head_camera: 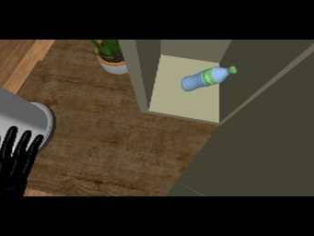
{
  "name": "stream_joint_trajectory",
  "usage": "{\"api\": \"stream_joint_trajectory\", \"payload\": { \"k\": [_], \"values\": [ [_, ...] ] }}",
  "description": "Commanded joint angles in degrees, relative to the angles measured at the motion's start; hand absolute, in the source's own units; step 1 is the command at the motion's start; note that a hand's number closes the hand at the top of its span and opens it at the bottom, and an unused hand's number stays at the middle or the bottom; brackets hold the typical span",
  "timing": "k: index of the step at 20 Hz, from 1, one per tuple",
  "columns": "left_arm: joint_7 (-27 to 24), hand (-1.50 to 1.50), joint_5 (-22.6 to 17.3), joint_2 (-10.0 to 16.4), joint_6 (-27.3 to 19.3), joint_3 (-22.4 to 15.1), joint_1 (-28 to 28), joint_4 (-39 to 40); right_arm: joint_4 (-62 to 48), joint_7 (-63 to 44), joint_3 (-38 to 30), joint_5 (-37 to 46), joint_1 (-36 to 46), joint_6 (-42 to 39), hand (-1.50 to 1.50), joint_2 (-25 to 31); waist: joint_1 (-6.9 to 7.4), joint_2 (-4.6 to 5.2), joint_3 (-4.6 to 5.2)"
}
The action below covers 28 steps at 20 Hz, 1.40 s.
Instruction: Pick up the bottled water, place it into the cabinet and close the cabinet
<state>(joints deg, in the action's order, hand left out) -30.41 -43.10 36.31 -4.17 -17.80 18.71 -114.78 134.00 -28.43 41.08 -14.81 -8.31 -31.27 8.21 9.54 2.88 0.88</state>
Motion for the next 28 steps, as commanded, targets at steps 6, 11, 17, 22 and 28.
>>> {"api": "stream_joint_trajectory", "payload": {
  "k": [6, 11, 17, 22, 28],
  "values": [
    [-0.09, -1.50, -0.65, 0.47, 0.24, 1.54, 0.77, 0.48, -7.27, 0.96, -5.58, -4.00, 0.60, 13.84, 1.50, -7.80, -2.67, -0.59, -0.33],
    [-0.51, -1.50, -1.28, 0.96, 0.89, 2.70, 1.70, 0.38, -7.75, 3.43, -10.62, -3.03, -0.99, 18.68, 1.50, -7.84, -3.78, -0.71, -0.34],
    [-0.02, -1.50, -1.99, 1.12, 1.78, 2.64, 1.67, 0.36, -11.96, 4.69, -17.37, -5.26, 5.23, 24.74, 1.50, -7.90, -2.17, -0.43, -0.38],
    [-0.17, -1.50, -2.12, 1.04, 3.49, 2.06, 1.07, 0.65, -23.58, 5.82, -22.25, -6.66, 18.56, 34.05, 1.50, -8.08, -0.93, -0.58, -0.56],
    [-0.16, -1.50, -2.57, 0.68, 4.42, 2.52, 0.41, 2.89, -41.15, 6.79, -26.31, -9.28, 38.27, 43.99, 1.50, -8.18, -1.00, -0.85, -0.69]
  ]
}}
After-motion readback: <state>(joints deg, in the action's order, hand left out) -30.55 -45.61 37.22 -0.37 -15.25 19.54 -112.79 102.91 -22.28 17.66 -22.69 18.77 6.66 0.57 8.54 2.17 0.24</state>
